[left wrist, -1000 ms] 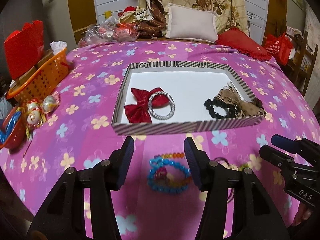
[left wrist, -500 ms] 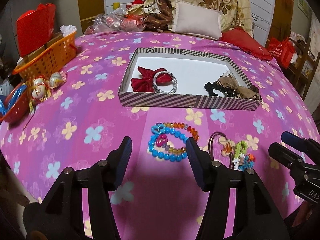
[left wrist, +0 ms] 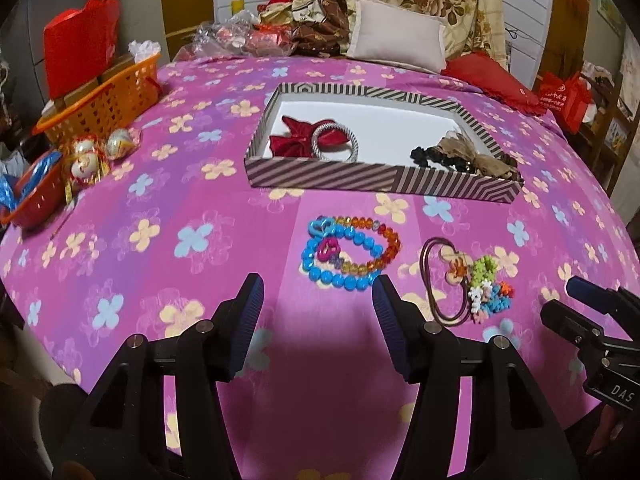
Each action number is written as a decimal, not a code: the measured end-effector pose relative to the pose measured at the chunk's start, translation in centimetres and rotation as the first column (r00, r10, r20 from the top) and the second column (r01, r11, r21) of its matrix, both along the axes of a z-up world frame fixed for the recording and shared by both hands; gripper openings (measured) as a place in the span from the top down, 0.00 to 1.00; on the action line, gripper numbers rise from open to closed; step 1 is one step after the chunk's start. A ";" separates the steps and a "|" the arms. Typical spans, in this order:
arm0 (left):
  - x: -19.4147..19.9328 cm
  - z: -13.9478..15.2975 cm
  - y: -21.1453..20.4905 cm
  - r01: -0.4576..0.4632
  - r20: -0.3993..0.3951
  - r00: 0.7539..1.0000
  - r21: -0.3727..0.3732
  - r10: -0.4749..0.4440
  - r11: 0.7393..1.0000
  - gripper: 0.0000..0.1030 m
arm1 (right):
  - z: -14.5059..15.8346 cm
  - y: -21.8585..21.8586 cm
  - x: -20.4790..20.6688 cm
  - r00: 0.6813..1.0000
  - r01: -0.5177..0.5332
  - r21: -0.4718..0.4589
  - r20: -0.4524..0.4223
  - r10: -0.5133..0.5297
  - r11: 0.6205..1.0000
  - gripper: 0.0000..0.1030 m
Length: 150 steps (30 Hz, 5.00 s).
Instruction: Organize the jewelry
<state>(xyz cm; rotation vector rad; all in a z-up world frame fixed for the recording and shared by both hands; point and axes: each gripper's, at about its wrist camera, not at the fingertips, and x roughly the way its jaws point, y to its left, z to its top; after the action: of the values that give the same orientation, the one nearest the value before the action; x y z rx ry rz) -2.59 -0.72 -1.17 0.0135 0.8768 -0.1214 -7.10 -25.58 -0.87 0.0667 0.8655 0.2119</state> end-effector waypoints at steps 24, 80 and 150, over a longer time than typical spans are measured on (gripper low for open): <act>0.9 -1.7 3.1 -0.058 -0.076 0.996 -0.050 0.054 0.997 0.45 | -2.1 0.7 0.5 0.999 -0.025 -0.005 -0.047 0.025 1.000 0.38; 6.4 0.0 0.4 0.245 -0.084 0.962 -0.151 -0.259 0.958 0.92 | -3.1 2.3 2.9 0.992 -0.127 0.035 -0.022 0.128 0.991 0.87; 9.1 7.3 -2.3 0.221 0.039 0.975 -0.073 -0.219 0.973 0.92 | 7.0 1.6 6.9 0.981 -0.137 0.071 0.151 0.125 0.988 0.87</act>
<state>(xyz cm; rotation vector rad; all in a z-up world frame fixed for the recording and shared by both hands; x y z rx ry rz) 6.51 -3.01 6.10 0.0408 0.8378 -0.3614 -0.19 -23.95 6.11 0.0688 0.7159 0.3709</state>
